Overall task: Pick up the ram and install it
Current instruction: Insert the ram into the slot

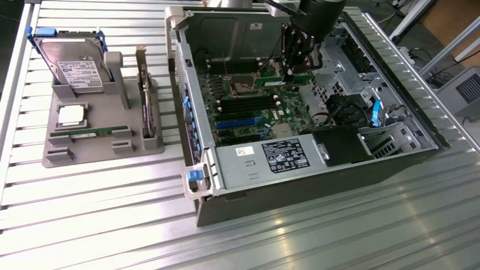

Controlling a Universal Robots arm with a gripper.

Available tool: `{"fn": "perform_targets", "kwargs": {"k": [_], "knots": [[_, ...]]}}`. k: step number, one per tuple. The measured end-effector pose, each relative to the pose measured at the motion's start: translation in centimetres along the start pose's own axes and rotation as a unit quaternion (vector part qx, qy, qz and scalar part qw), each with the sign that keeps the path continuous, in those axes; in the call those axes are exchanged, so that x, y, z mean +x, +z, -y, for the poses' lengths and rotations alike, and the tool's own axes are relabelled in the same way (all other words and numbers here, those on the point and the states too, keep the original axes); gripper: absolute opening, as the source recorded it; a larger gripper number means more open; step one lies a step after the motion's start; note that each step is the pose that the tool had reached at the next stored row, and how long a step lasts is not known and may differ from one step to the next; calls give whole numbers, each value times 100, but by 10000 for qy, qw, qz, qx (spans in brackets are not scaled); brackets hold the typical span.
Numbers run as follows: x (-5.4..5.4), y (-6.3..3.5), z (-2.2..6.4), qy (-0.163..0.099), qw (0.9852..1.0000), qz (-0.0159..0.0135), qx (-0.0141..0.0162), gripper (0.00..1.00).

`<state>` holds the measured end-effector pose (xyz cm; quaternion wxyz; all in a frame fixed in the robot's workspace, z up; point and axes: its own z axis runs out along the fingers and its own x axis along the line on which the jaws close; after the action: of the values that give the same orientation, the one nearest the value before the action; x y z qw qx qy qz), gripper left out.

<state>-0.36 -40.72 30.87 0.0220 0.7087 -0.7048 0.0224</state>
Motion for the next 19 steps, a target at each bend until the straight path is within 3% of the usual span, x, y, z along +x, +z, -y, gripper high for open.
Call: {"fn": "perform_targets", "kwargs": {"k": [19], "knots": [[-5,83,0,0,10000,0,0,12]]}}
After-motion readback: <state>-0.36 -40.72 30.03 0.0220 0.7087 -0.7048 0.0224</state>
